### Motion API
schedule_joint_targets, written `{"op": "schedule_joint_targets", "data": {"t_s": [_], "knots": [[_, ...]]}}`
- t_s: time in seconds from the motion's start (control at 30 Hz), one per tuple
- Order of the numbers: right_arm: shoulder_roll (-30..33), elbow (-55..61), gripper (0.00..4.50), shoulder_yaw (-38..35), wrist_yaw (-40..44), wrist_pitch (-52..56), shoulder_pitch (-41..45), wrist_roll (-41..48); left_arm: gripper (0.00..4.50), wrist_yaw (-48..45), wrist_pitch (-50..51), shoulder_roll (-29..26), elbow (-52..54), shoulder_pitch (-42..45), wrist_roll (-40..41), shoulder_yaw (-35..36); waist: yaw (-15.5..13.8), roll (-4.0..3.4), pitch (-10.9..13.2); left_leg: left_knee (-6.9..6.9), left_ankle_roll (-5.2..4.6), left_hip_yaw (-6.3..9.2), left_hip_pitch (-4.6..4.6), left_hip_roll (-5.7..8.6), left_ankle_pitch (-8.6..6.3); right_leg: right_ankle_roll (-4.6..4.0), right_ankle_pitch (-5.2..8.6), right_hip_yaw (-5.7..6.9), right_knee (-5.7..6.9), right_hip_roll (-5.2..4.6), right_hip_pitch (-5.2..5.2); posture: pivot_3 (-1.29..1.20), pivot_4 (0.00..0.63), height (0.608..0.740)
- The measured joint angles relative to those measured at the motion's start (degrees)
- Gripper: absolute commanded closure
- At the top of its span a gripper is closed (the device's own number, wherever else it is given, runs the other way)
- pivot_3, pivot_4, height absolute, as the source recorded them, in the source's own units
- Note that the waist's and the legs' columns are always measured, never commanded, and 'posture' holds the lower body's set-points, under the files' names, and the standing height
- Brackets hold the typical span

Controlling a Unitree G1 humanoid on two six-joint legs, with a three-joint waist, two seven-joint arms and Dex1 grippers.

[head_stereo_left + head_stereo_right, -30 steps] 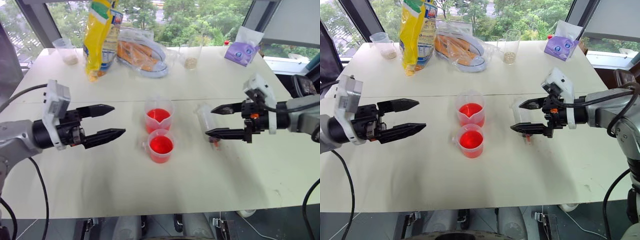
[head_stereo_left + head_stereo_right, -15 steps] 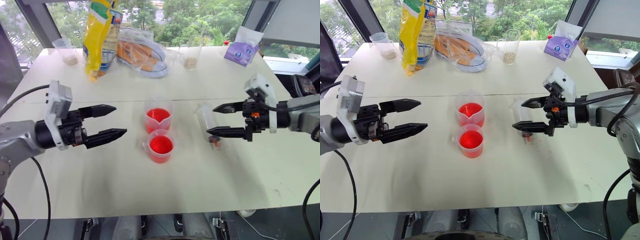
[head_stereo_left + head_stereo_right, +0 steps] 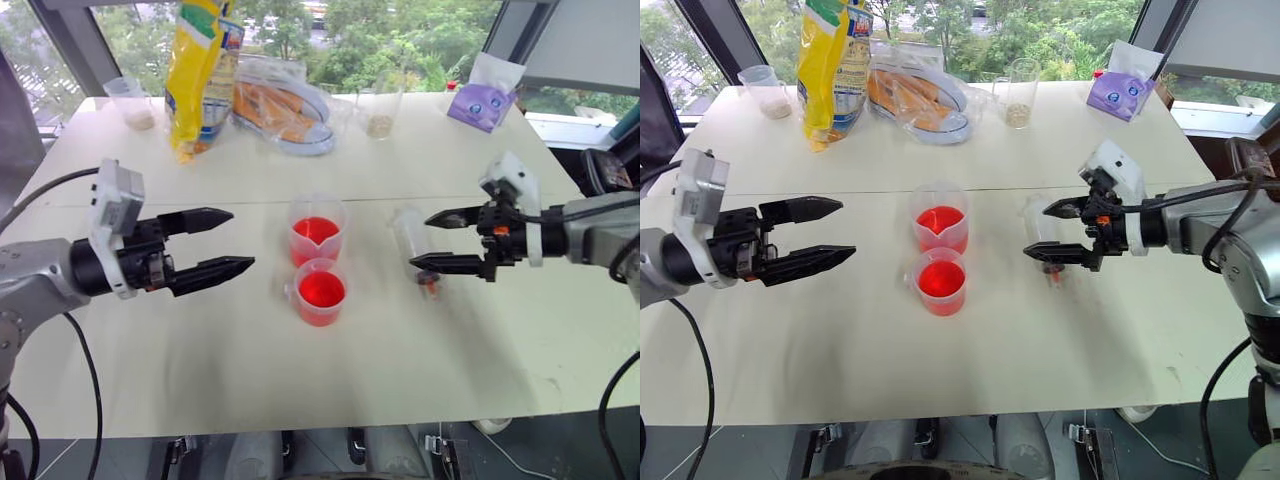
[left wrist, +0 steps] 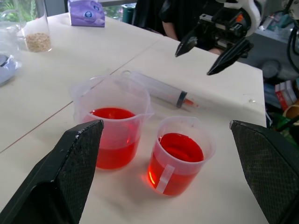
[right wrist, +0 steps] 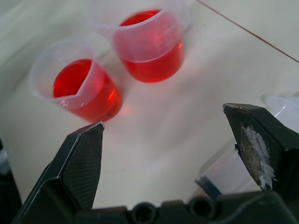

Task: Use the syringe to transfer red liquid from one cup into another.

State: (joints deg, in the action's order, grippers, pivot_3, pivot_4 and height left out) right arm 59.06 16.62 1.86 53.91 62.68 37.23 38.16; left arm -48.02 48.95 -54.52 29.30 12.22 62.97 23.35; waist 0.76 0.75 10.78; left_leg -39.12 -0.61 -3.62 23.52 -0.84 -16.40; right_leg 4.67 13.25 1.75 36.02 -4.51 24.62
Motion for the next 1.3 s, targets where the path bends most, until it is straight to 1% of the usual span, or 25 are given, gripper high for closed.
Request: {"op": "schedule_joint_targets", "data": {"t_s": [0.1, 0.2, 0.4, 0.5, 0.6, 0.7, 0.87, 0.97, 1.0, 1.03, 1.07, 1.1, 1.13, 1.3], "knots": [[-2.6, -4.3, 0.06, 3.5, -3.7, 3.9, 4.9, -3.0, 0.00, 0.1, -0.6, 0.6, -0.1, 0.9, -0.1, -0.5, 0.0, 0.00, 0.0, 0.00, 0.01, 0.00, -0.02, 0.00, 0.01, -0.01, 0.00, -0.01, 0.01, 0.01, 0.00, 0.00, 0.150, 0.740], [-7.1, -11.2, 0.06, 7.5, -8.1, 7.8, 10.0, -6.8, 0.00, 0.2, -0.9, 1.3, -0.2, 1.7, -0.4, -1.5, 0.0, 0.01, 0.0, -0.01, 0.02, -0.02, -0.01, 0.01, 0.01, -0.01, 0.00, -0.02, 0.03, 0.01, 0.00, 0.00, 0.150, 0.740], [-12.5, -22.9, 0.06, 13.5, -13.3, 11.0, 14.6, -13.9, 0.00, 1.1, -1.0, 3.1, 0.0, 1.7, -0.5, -2.3, -0.1, 0.00, 0.0, 0.00, -0.02, -0.02, 0.04, 0.06, -0.01, 0.11, -0.07, -0.01, 0.03, -0.01, 0.01, 0.00, 0.150, 0.740], [-14.2, -27.3, 0.06, 14.7, -14.4, 12.0, 16.1, -16.2, 0.00, 2.0, -1.2, 3.8, 0.3, 1.3, -0.7, -2.3, -0.1, 0.01, 0.0, 0.00, -0.03, -0.02, 0.03, 0.07, -0.01, 0.17, -0.11, -0.01, 0.03, -0.01, 0.00, 0.00, 0.150, 0.740], [-17.6, -32.4, 0.06, 15.4, -15.1, 12.6, 17.7, -17.8, 0.00, 2.6, -2.0, 5.3, 1.0, 0.2, -1.1, -2.4, 0.1, 0.01, 0.0, 0.01, -0.03, -0.02, 0.01, 0.05, -0.01, 0.20, -0.13, -0.01, 0.07, 0.02, 0.01, 0.00, 0.150, 0.740], [-20.1, -37.0, 0.06, 16.7, -15.2, 12.3, 18.8, -19.4, 0.00, 3.3, -2.2, 5.7, 1.8, -0.7, -1.2, -2.3, 0.1, 0.00, 0.0, 0.00, -0.02, -0.02, 0.01, 0.04, 0.00, 0.23, -0.14, -0.01, 0.09, 0.04, 0.01, 0.00, 0.150, 0.740], [-22.2, -40.6, 0.06, 18.9, -14.2, 9.8, 21.1, -22.4, 0.00, 4.2, -3.0, 6.1, 2.5, -1.2, -1.4, -2.3, 0.1, 0.00, 0.0, 0.00, -0.02, -0.02, 0.00, 0.04, 0.00, 0.23, -0.15, -0.01, 0.08, 0.03, 0.00, 0.00, 0.150, 0.740], [-22.5, -41.6, 0.82, 19.6, -13.4, 8.8, 21.4, -23.9, 0.00, 4.4, -3.2, 6.1, 2.5, -1.4, -1.5, -2.3, 0.1, 0.01, 0.0, 0.00, -0.02, -0.02, 0.00, 0.04, 0.00, 0.23, -0.15, -0.01, 0.09, 0.04, 0.00, 0.00, 0.150, 0.740], [-22.4, -41.7, 1.38, 20.0, -13.2, 8.2, 21.4, -24.5, 0.00, 4.4, -3.3, 6.1, 2.5, -1.4, -1.5, -2.3, 0.1, 0.01, 0.0, 0.00, -0.02, -0.02, 0.00, 0.04, 0.00, 0.23, -0.15, -0.01, 0.09, 0.03, 0.00, 0.00, 0.150, 0.740], [-22.5, -41.7, 1.80, 20.2, -12.9, 7.9, 21.4, -25.0, 0.00, 4.4, -3.3, 6.1, 2.4, -1.4, -1.6, -2.3, 0.1, 0.01, 0.0, 0.00, -0.02, -0.02, 0.00, 0.04, 0.00, 0.23, -0.15, -0.01, 0.09, 0.04, 0.00, 0.00, 0.150, 0.740], [-22.5, -41.6, 2.37, 20.3, -12.5, 7.8, 21.4, -25.3, 0.00, 4.3, -3.4, 6.1, 2.4, -1.4, -1.7, -2.3, 0.1, 0.01, 0.0, 0.00, -0.02, -0.02, 0.00, 0.04, 0.00, 0.24, -0.15, 0.00, 0.09, 0.04, 0.00, 0.00, 0.150, 0.740], [-22.6, -41.5, 2.82, 20.3, -12.2, 7.8, 21.4, -25.5, 0.00, 4.3, -3.4, 6.1, 2.4, -1.4, -1.8, -2.3, 0.1, 0.00, 0.0, 0.00, -0.02, -0.02, 0.00, 0.04, 0.00, 0.24, -0.15, 0.00, 0.09, 0.04, 0.00, 0.00, 0.150, 0.740], [-22.6, -41.1, 3.10, 20.3, -11.9, 7.8, 21.3, -25.6, 0.00, 4.1, -3.5, 6.1, 2.4, -1.4, -2.0, -2.3, 0.2, 0.00, 0.0, 0.00, -0.02, -0.02, -0.01, 0.04, 0.00, 0.24, -0.15, 0.00, 0.09, 0.04, 0.00, 0.00, 0.150, 0.740], [-22.2, -38.0, 3.11, 19.0, -12.0, 8.3, 19.7, -25.9, 0.00, 2.8, -3.9, 5.5, 0.8, -0.8, -3.0, -2.3, 0.1, 0.00, 0.0, 0.00, -0.02, -0.02, 0.00, 0.04, 0.00, 0.24, -0.15, 0.00, 0.09, 0.04, 0.01, 0.00, 0.150, 0.740]]}}
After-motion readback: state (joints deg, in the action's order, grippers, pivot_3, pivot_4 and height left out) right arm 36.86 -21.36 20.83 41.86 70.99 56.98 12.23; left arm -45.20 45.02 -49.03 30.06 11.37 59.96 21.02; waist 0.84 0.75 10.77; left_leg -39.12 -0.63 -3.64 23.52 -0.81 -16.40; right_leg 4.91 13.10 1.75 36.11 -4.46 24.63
